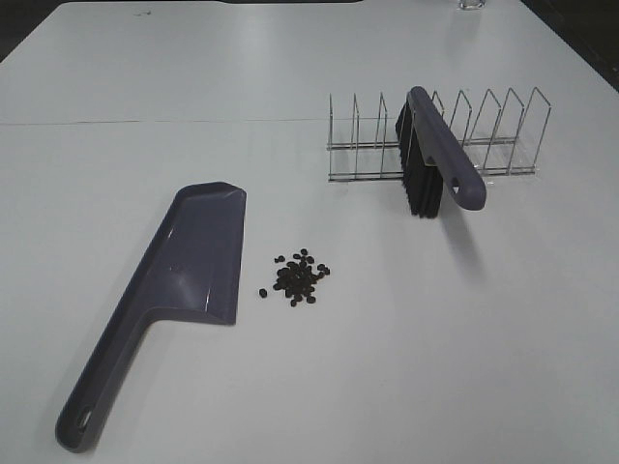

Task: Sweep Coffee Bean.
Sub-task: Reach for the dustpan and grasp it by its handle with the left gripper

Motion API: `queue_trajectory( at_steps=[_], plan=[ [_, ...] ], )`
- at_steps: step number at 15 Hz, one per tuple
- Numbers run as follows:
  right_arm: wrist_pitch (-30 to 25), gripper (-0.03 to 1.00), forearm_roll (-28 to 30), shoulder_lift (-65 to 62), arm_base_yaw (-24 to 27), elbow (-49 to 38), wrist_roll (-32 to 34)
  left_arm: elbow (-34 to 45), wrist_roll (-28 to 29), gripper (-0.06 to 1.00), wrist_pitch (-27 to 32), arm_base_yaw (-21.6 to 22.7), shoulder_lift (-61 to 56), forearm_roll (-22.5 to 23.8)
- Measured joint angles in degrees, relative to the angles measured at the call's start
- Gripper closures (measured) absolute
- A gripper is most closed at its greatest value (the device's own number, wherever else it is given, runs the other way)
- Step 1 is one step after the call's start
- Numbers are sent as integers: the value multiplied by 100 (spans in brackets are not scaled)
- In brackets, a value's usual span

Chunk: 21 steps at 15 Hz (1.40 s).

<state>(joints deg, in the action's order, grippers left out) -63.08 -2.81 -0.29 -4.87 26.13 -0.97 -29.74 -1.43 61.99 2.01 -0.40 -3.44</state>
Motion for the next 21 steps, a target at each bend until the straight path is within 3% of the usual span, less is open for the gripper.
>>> queue_trajectory(
  at_steps=[10,14,21],
  plan=[
    [0,24,0,0,0,0,0,0,0,-5,0,0,0,34],
    [0,24,0,0,0,0,0,-521,304,-5,751,0,1564,275],
    [0,24,0,0,0,0,0,-865,327,-5,556,-34,4463,-23]
  ],
)
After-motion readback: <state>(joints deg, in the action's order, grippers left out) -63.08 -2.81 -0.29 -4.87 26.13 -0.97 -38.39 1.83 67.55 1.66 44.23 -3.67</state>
